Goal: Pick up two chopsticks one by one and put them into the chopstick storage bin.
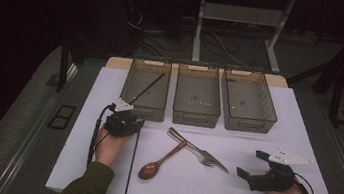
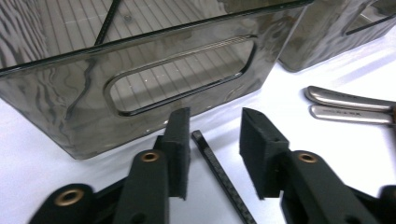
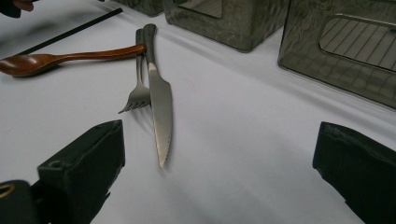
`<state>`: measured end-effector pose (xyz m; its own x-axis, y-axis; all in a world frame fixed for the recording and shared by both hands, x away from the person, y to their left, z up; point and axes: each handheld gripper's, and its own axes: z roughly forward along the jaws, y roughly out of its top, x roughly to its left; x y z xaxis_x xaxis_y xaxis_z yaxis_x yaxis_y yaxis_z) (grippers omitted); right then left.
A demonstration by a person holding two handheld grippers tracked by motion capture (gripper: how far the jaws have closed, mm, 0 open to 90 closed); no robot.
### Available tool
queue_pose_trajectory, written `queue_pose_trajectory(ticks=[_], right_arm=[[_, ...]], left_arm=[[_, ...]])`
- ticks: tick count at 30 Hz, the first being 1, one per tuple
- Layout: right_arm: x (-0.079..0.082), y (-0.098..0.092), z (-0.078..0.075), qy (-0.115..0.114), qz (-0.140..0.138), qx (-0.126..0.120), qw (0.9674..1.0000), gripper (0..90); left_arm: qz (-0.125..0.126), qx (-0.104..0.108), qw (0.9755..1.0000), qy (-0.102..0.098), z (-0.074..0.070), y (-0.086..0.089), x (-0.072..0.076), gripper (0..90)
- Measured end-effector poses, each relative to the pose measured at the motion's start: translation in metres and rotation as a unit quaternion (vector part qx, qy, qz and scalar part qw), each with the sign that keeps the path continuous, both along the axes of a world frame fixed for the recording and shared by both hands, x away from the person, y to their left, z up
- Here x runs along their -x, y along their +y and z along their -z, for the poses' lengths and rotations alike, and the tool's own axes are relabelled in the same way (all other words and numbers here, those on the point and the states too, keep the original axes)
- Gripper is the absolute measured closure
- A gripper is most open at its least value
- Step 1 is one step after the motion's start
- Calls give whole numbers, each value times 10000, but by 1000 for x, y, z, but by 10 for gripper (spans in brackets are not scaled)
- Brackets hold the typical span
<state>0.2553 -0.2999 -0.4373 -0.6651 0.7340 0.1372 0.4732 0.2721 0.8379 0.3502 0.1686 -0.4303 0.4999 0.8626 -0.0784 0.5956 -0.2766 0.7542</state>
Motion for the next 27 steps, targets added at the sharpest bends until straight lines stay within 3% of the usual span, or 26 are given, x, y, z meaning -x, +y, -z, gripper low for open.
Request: queue_pose_trajectory(ticks=[11,15,27], right_arm=[[0,1,0,3,0,37,10000,17],[0,1,0,5,-2,41,10000,17],[0,1,1,4,5,45,10000,17]], left_arm=[[61,-113,9997,207,12,-5,-6,688],[105,-281,9992,271,16,-8,-7,703],[85,-246,9994,235,19,-7,-7,773]])
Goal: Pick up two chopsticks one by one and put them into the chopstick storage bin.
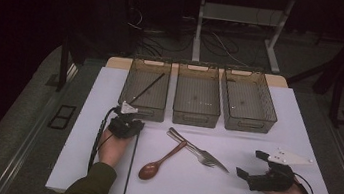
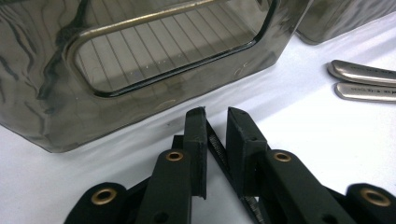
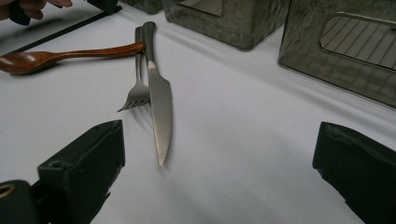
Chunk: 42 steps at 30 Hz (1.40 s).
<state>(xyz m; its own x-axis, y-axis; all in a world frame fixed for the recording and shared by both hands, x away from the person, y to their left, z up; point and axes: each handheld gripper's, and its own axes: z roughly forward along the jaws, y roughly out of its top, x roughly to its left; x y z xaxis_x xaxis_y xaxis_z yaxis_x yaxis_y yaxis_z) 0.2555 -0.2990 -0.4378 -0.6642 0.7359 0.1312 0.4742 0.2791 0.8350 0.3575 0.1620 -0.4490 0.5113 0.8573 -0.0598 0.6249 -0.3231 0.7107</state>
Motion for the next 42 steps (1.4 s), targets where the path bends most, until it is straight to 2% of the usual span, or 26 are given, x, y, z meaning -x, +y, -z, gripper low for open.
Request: queue_pose_trajectory(ticks=[10,16,18,21,25,31,36,42], right_arm=[[0,0,0,-5,0,-5,10000,17],[0,0,0,0,-4,1,10000,17],[0,0,0,0,-3,-4,10000,17],[1,0,0,-6,7,-15,10000,17],[0,-1,0,2,11,-17,10000,17],[1,-1,-1,6,13,-40,10000,17],[1,-1,-1,2,16,-34,10000,17],[1,0,-1,1,16,-32,10000,17]], left_arm=[[78,-51,10000,-1,0,-1,0,840],[102,54,9999,64,0,1,0,841],[90,109,9999,72,0,1,-1,830],[68,199,9998,-18,-6,5,3,729],[184,345,9992,-117,-18,12,16,663],[276,336,9989,-186,-27,26,41,658],[255,286,9990,-250,-28,43,67,663],[187,392,9989,-184,-22,61,93,706]])
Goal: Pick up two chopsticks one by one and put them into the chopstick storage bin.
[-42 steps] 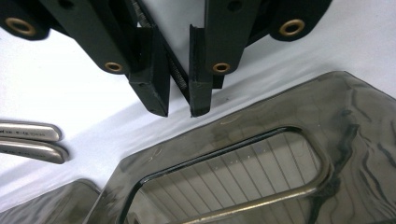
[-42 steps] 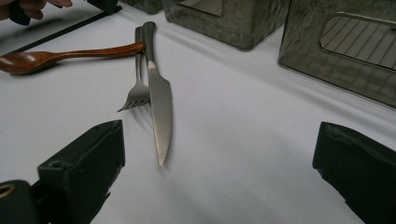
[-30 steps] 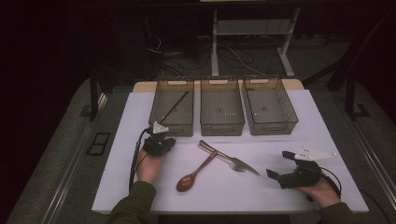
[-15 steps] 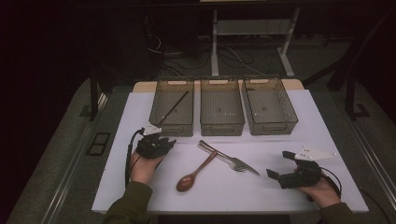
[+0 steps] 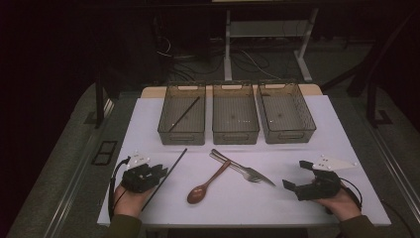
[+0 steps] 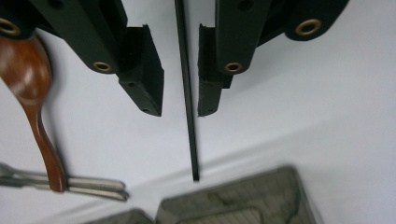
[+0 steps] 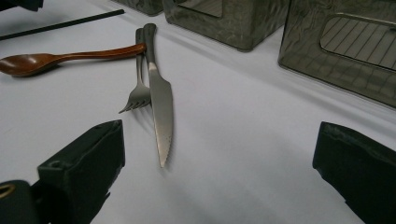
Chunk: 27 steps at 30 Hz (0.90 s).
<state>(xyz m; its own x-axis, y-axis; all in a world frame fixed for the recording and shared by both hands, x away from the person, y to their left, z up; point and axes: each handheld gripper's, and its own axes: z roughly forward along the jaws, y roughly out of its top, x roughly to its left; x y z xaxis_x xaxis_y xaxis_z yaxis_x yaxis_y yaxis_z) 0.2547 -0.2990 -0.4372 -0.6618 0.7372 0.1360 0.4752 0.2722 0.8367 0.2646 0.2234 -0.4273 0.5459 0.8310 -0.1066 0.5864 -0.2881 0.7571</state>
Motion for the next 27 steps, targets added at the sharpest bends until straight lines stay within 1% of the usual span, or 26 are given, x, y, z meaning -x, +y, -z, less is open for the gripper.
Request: queue_pose_trajectory(ticks=[3,5,9,11,12,14,16,22,25,27], right_arm=[[0,0,0,14,5,-3,10000,17],[0,0,0,10,9,-4,10000,17],[0,0,0,10,8,8,10000,17],[0,1,0,14,4,-9,10000,17],[0,0,0,11,7,-1,10000,17],[0,0,0,10,12,-2,10000,17],[0,0,0,8,9,-1,10000,17],[0,1,0,6,9,7,10000,17],[0,1,0,3,11,9,10000,17],[0,1,1,8,13,1,10000,17]], left_arm=[[-33,5,10000,89,5,2,6,734],[-14,-3,9999,124,7,2,7,746],[24,-34,9999,168,11,0,3,762],[62,-29,9997,222,15,0,2,766],[55,-2,9996,264,17,0,1,772],[47,-14,9994,333,19,0,0,782],[69,1,9994,349,20,0,-1,799],[58,-66,9993,355,21,-1,-1,835],[41,-67,9993,352,21,-2,0,839],[56,-106,9993,360,20,-2,-1,846]])
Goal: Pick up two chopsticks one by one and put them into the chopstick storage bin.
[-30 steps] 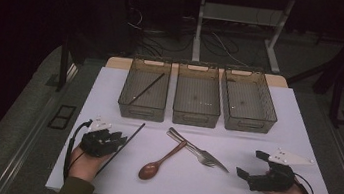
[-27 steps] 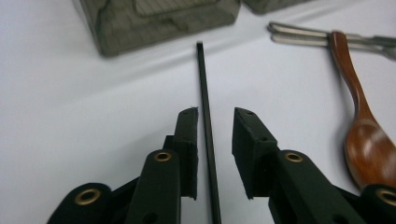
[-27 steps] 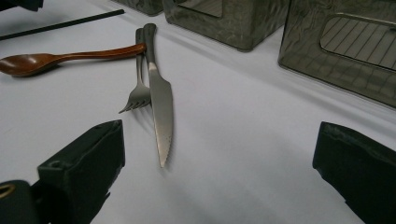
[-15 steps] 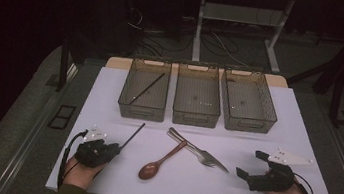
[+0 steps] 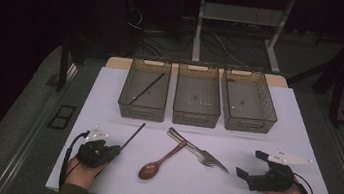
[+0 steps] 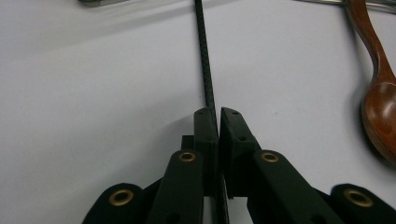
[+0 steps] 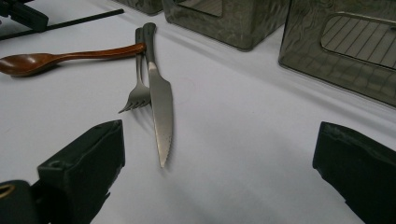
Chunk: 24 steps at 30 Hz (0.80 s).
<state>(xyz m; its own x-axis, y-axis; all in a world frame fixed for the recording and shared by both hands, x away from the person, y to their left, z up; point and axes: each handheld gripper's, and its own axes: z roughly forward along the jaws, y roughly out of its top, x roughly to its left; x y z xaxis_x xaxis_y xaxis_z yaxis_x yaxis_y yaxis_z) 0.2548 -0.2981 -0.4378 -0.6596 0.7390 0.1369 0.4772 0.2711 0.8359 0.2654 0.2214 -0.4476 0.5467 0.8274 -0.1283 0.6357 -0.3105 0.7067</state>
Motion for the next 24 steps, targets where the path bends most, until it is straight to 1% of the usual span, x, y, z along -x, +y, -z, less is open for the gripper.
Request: queue_pose_trajectory(ticks=[4,7,13,18,24], right_arm=[[0,0,0,1,-3,3,10000,17],[0,0,0,1,-5,5,10000,17],[0,0,0,1,-5,5,10000,17],[0,0,0,0,-10,17,10000,17],[0,0,0,-2,-17,22,10000,17]], left_arm=[[3,-39,10000,0,-2,0,-1,849],[-49,44,10000,39,-4,2,-1,850],[3,114,9999,-23,-8,2,0,850],[75,142,9998,-140,-14,0,2,850],[145,147,9997,-165,-21,2,4,850]])
